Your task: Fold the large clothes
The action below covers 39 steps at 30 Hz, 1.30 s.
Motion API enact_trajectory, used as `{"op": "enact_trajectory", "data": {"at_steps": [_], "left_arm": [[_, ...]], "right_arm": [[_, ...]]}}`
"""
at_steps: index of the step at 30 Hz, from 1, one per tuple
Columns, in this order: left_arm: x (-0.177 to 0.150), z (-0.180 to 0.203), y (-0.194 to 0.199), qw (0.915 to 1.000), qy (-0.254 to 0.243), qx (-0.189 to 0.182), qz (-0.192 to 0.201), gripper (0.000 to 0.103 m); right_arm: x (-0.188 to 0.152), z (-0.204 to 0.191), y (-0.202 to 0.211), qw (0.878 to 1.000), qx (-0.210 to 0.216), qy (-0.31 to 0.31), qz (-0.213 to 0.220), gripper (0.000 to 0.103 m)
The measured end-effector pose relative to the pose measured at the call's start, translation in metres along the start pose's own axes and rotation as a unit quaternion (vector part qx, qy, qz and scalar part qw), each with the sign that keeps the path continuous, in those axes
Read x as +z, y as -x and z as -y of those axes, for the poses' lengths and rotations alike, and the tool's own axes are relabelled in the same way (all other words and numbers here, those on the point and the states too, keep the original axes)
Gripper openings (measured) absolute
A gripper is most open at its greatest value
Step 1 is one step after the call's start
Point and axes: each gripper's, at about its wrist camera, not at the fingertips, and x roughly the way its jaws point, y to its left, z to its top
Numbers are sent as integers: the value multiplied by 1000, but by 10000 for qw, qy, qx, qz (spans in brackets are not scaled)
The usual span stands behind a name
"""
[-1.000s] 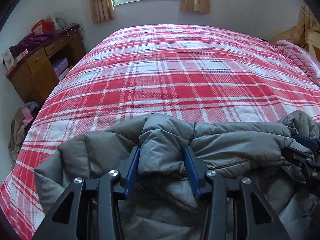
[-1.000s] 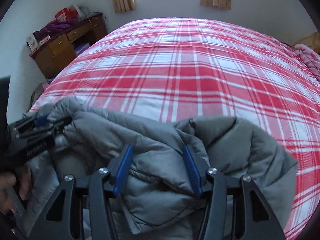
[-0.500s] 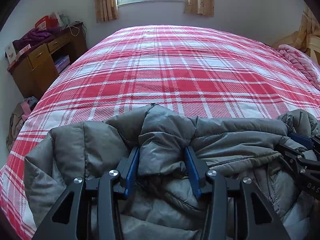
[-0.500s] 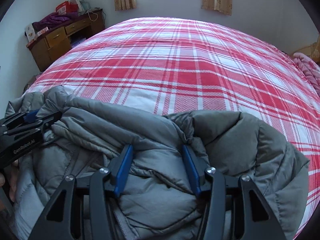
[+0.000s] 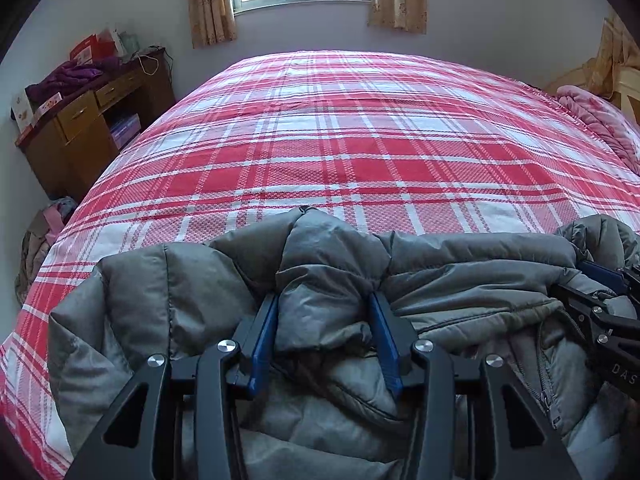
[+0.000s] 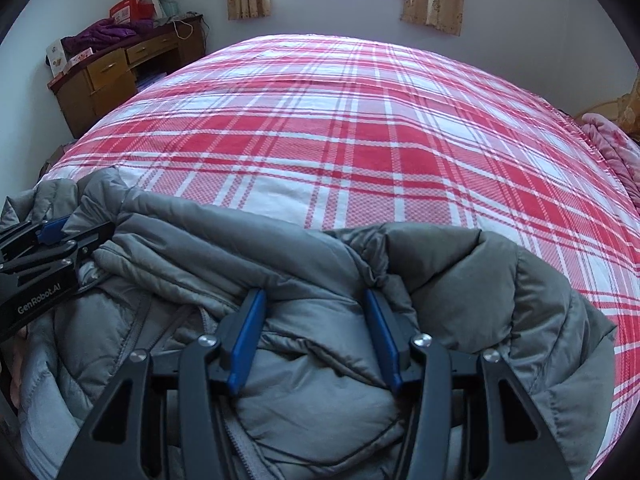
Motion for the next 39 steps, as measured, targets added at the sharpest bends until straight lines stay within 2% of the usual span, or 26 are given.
{"op": "enact_trajectory", "data": {"at_steps": [24,28,29,30,31,32,34,36,39], "left_arm": [[2,3,-2,9999,-83,94,-8,47],[13,-1,19,9998,-111,149,-84,48],[15,-4,30,9999,-50,89,-37,50],[16,-12,51,10000,23,-13,80,58],[13,-16,64,9999,56,-23,140,64],[9,-23,80,9998,100,-31,187,77],[-17,-41,118,9995,128,-53,286,78],[-46,-51,139,9999,70,46,111,78],[-109,-68,166,9994,-99,218,-244,78]], "right_arm": [[0,1,0,10000,-20,44,11,54],[4,0,2,9999,-14,127,-66,55],[6,2,7,9998,41,163,-95,56],[6,6,16,9999,64,146,-53,59],[5,13,31,10000,14,68,61,70],[1,21,47,9998,-33,-21,179,79],[-10,36,76,9995,-3,-140,295,82],[-30,50,101,9996,24,-141,253,82],[-74,72,138,9997,54,-217,131,83]]}}
